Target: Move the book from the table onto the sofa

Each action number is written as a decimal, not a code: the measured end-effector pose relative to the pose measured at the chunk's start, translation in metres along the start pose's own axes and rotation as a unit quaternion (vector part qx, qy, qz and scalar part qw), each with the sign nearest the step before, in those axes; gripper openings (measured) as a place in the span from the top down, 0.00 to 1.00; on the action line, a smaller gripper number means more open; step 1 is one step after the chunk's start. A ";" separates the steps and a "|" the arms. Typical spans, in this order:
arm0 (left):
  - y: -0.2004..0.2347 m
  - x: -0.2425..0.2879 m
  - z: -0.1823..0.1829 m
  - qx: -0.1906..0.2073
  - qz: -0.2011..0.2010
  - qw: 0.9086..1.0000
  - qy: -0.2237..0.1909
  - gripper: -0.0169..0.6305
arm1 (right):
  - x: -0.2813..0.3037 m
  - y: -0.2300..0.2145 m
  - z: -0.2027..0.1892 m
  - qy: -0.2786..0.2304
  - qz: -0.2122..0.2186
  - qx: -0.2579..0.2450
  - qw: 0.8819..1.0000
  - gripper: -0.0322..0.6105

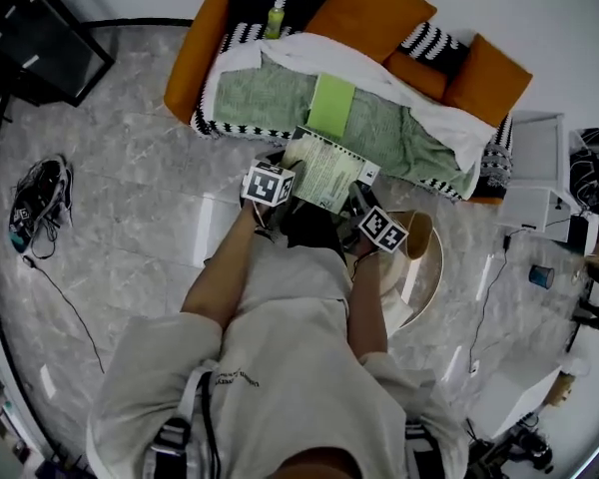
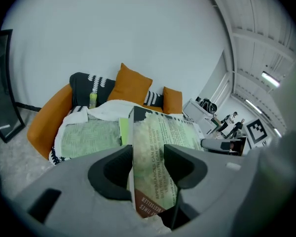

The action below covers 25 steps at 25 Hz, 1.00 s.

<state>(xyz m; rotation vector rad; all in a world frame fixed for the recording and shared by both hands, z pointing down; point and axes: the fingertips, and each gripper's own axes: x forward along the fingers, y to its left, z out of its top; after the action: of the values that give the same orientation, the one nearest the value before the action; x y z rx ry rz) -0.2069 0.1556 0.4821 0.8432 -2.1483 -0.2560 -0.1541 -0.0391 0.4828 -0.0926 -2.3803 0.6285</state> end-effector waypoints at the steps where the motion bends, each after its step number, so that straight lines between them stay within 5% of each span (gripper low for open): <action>1: 0.004 -0.002 0.005 -0.001 0.004 1.000 -0.005 0.65 | 0.005 0.005 0.003 0.001 0.004 0.000 1.000 0.60; 12: 0.047 -0.005 0.045 -0.016 0.029 0.999 -0.024 0.65 | 0.053 0.037 0.033 0.003 0.025 -0.010 1.000 0.60; 25: 0.057 0.071 0.083 -0.037 0.040 0.999 0.001 0.65 | 0.111 -0.009 0.079 0.031 0.014 -0.005 0.999 0.60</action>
<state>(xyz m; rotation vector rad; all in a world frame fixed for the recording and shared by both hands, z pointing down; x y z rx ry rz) -0.3290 0.1451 0.4952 0.7132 -2.1509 -0.2925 -0.2884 -0.0543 0.5000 -0.1479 -2.3251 0.6187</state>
